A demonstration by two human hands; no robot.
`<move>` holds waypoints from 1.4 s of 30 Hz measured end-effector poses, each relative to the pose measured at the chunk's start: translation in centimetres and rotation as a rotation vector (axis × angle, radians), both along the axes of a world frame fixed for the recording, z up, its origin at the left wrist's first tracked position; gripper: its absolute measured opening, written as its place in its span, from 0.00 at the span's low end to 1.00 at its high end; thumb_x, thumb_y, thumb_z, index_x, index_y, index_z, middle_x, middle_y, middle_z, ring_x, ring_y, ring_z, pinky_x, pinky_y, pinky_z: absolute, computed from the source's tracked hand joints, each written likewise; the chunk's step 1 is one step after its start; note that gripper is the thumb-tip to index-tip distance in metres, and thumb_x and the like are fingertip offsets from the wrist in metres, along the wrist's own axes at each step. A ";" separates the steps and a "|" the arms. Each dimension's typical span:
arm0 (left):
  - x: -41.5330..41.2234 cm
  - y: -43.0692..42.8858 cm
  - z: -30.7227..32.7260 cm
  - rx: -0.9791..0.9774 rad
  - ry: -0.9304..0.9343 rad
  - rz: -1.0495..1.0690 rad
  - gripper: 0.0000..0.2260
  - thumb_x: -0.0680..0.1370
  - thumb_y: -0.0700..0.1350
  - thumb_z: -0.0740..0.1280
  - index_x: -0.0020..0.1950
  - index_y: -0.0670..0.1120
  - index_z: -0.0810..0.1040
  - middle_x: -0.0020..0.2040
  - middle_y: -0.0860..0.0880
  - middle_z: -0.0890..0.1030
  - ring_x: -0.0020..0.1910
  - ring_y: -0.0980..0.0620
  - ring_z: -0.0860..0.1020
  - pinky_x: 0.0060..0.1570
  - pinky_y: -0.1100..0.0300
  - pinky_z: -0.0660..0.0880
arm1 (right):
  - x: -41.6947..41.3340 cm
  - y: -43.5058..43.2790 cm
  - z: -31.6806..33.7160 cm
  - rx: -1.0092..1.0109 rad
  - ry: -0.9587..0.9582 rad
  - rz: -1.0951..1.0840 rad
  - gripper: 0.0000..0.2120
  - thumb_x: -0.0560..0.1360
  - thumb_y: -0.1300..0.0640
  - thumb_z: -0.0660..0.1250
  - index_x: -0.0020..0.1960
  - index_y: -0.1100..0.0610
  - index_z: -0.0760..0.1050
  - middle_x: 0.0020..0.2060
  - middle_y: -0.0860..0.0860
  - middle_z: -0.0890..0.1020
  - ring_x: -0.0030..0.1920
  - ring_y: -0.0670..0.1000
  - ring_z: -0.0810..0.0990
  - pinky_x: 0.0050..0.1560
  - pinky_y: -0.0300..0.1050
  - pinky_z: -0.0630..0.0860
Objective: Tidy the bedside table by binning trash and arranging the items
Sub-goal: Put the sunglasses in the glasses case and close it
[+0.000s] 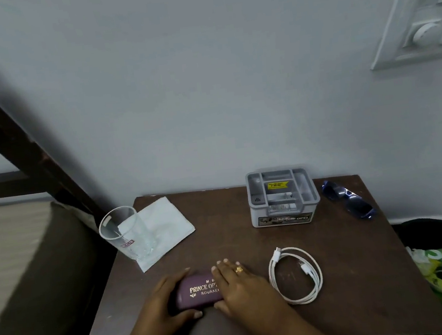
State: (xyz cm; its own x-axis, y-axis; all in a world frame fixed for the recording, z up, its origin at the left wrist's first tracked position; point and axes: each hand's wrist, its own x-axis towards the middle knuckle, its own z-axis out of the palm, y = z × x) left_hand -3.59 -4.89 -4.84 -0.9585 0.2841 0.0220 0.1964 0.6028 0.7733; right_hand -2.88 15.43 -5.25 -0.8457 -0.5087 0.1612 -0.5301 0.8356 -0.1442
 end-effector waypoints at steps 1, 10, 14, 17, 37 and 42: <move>0.4 0.0 0.0 0.032 -0.013 0.008 0.36 0.54 0.66 0.75 0.61 0.73 0.67 0.60 0.70 0.72 0.57 0.69 0.73 0.55 0.78 0.67 | 0.4 -0.1 0.0 0.030 -0.007 -0.014 0.34 0.51 0.36 0.75 0.50 0.55 0.83 0.46 0.49 0.86 0.48 0.45 0.84 0.49 0.38 0.79; 1.4 0.0 -1.3 0.159 -0.104 0.150 0.35 0.48 0.67 0.77 0.55 0.68 0.76 0.54 0.61 0.82 0.53 0.64 0.78 0.53 0.74 0.72 | 1.9 -2.1 -0.6 0.328 0.058 -0.173 0.19 0.64 0.60 0.57 0.46 0.60 0.84 0.39 0.58 0.86 0.40 0.55 0.86 0.39 0.45 0.81; 1.5 0.4 -0.7 0.148 -0.094 0.154 0.32 0.48 0.71 0.74 0.52 0.72 0.74 0.53 0.69 0.78 0.53 0.67 0.77 0.51 0.76 0.71 | 2.1 -3.3 -0.2 0.382 0.032 -0.283 0.23 0.65 0.62 0.50 0.40 0.59 0.85 0.36 0.60 0.85 0.37 0.58 0.85 0.35 0.47 0.81; 1.5 0.4 -0.8 0.158 -0.101 0.168 0.33 0.48 0.70 0.74 0.52 0.72 0.74 0.54 0.68 0.78 0.53 0.67 0.77 0.52 0.76 0.70 | 1.9 -3.3 0.0 0.459 0.085 -0.288 0.27 0.73 0.67 0.45 0.40 0.60 0.84 0.35 0.61 0.85 0.36 0.60 0.85 0.34 0.48 0.81; 2.0 1.1 -0.1 0.279 -0.179 0.160 0.47 0.60 0.29 0.77 0.69 0.57 0.60 0.56 0.67 0.79 0.54 0.76 0.73 0.49 0.81 0.67 | 0.2 1.8 2.9 -0.465 -0.171 -0.516 0.10 0.80 0.59 0.56 0.60 0.54 0.66 0.57 0.51 0.73 0.51 0.51 0.76 0.45 0.43 0.72; 1.9 0.9 -0.2 0.198 -0.202 0.142 0.49 0.57 0.48 0.81 0.71 0.61 0.57 0.59 0.64 0.75 0.60 0.72 0.70 0.53 0.81 0.65 | 2.9 0.4 0.2 -0.473 -0.194 -0.560 0.28 0.76 0.55 0.63 0.73 0.56 0.58 0.73 0.50 0.62 0.66 0.51 0.73 0.60 0.41 0.75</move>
